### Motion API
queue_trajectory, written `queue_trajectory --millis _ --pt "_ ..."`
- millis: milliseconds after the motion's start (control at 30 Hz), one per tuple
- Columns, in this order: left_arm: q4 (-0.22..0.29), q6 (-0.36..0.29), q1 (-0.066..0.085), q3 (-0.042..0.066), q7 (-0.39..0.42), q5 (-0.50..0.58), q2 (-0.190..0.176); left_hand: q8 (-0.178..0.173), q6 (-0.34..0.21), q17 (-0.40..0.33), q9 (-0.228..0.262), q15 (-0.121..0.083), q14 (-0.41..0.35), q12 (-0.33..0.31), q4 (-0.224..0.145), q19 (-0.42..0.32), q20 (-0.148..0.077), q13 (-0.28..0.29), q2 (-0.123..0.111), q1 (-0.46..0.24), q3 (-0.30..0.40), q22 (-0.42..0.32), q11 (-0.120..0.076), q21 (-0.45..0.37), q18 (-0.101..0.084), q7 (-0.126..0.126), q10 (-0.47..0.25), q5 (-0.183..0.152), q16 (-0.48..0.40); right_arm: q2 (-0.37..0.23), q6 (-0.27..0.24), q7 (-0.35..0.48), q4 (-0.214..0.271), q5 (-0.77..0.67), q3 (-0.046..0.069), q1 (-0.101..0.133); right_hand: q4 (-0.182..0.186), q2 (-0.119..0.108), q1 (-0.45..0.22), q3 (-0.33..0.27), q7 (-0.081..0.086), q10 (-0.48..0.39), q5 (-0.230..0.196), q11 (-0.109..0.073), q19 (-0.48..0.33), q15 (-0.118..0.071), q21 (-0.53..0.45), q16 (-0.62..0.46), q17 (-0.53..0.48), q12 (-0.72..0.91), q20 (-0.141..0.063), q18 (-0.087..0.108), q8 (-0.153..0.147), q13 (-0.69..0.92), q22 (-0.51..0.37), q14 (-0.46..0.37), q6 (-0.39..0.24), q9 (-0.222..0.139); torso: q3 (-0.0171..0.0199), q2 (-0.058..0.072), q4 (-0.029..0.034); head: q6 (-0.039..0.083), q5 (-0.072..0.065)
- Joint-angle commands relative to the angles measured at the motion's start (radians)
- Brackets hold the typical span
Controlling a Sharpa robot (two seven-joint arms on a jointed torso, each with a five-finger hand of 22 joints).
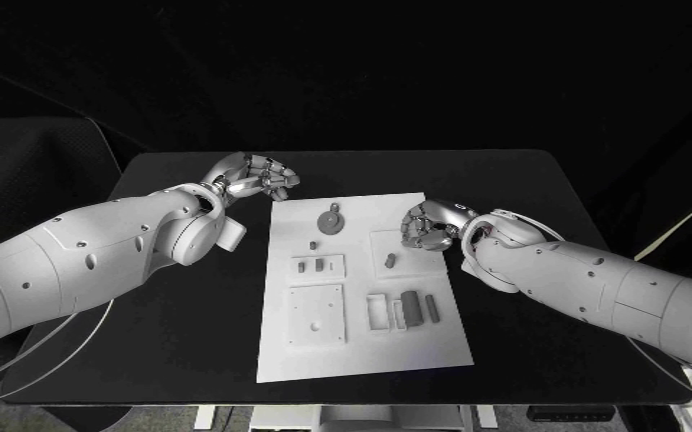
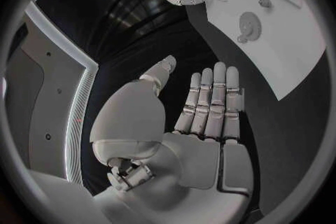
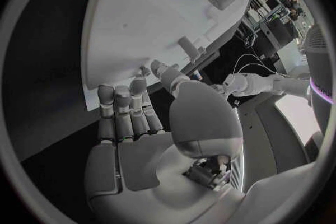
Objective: Assemble the parts on the task board
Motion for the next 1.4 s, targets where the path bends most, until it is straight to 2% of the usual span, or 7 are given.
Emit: queue_trajectory --millis 33,200,500,700,1267,1333,1400 --pt "0.003 0.007 0.000 0.001 0.014 0.008 0.000 0.001 -0.001 -0.001 0.002 0.007 0.000 -0.004 0.000 -0.009 -0.001 0.000 0.011 0.002 -0.005 0.001 0.005 -0.004 -0.009 0.009 -0.002 0.000 -0.006 0.001 0.029 -0.016 -0.002 -0.021 -0.006 -0.009 0.000 0.003 0.007 0.007 0.000 0.009 0.007 0.001 0.008 -0.001 0.042 0.006 -0.001 0.005 -0.001 0.008 0.007 -0.001 0.001 0.010 0.012 0.002 -0.0003 0.000 -0.0001 -0.002 0.000" --pt "0.003 0.007 0.000 0.001 0.013 0.008 -0.001 0.001 0.000 -0.002 0.002 0.007 -0.001 -0.004 0.001 -0.009 -0.001 0.000 0.011 0.001 -0.005 0.001 0.005 -0.004 -0.009 0.009 -0.001 0.000 -0.007 0.000 0.027 -0.023 -0.004 -0.036 -0.006 -0.009 -0.004 0.024 0.029 0.020 -0.004 0.021 0.008 -0.003 0.015 -0.005 0.048 0.010 -0.002 0.010 -0.002 0.010 0.023 -0.004 0.001 0.021 0.048 0.011 -0.0008 0.000 -0.0002 -0.003 0.000" --pt "0.003 0.008 0.000 0.001 0.014 0.010 -0.004 0.001 0.000 -0.002 0.002 0.008 -0.002 -0.005 0.001 -0.010 -0.001 0.000 0.012 0.001 -0.006 0.001 0.006 -0.005 -0.009 0.010 0.000 0.000 -0.009 0.001 0.023 -0.029 -0.007 -0.062 -0.006 -0.010 -0.008 0.024 0.037 0.024 -0.005 0.024 0.008 -0.004 0.016 -0.006 0.050 0.011 -0.003 0.010 -0.003 0.011 0.029 -0.005 0.001 0.024 0.061 0.014 -0.0004 0.000 -0.0003 -0.005 -0.001" --pt "0.003 0.010 0.000 0.001 0.015 0.020 -0.005 -0.009 -0.012 -0.015 -0.002 0.009 -0.025 -0.017 0.003 -0.024 0.001 0.001 0.010 -0.003 -0.013 0.003 0.006 -0.011 -0.012 0.016 -0.001 0.000 -0.041 0.001 0.017 -0.030 -0.008 -0.065 -0.006 -0.010 -0.010 0.008 0.041 0.020 -0.005 0.026 0.006 -0.005 0.016 -0.007 0.051 0.011 -0.003 0.011 -0.003 0.011 0.029 -0.006 0.001 0.025 0.064 0.015 -0.0005 0.000 -0.0003 -0.005 -0.002" --pt "0.000 0.009 0.000 0.001 0.016 0.030 -0.006 -0.014 -0.019 -0.028 -0.004 0.012 -0.048 -0.036 0.003 -0.047 0.004 -0.001 0.011 -0.003 -0.019 0.002 0.005 -0.022 -0.018 0.014 -0.014 0.000 -0.073 0.000 0.000 -0.029 -0.006 -0.094 -0.006 -0.010 -0.014 0.007 0.066 0.030 -0.004 0.028 0.009 -0.007 0.017 -0.009 0.052 0.010 -0.005 0.009 -0.004 0.014 0.023 -0.010 -0.001 0.027 0.059 0.014 -0.0003 -0.001 -0.0003 -0.007 -0.004" --pt "0.000 0.008 0.000 0.001 0.016 0.030 -0.007 -0.014 -0.019 -0.028 -0.004 0.012 -0.048 -0.036 0.003 -0.047 0.004 -0.001 0.011 -0.004 -0.019 0.002 0.005 -0.022 -0.018 0.014 -0.014 0.000 -0.074 0.000 0.002 -0.028 -0.005 -0.094 -0.006 -0.010 -0.008 -0.017 0.107 0.074 -0.003 0.031 -0.002 -0.008 0.019 -0.011 0.050 0.007 -0.008 0.005 -0.004 0.013 0.021 -0.017 -0.005 0.030 0.063 0.016 -0.0003 0.000 -0.0001 -0.008 -0.006" --pt "-0.001 0.008 0.000 0.001 0.016 0.030 -0.006 -0.014 -0.019 -0.029 -0.004 0.012 -0.049 -0.036 0.003 -0.047 0.005 -0.001 0.011 -0.004 -0.019 0.002 0.005 -0.022 -0.018 0.014 -0.014 0.000 -0.074 0.000 0.004 -0.028 -0.004 -0.094 -0.006 -0.010 -0.008 -0.018 0.107 0.075 -0.003 0.031 -0.002 -0.009 0.019 -0.012 0.050 0.007 -0.009 0.005 -0.004 0.013 0.021 -0.017 -0.005 0.030 0.063 0.016 -0.0002 0.000 0.0000 -0.007 -0.006"
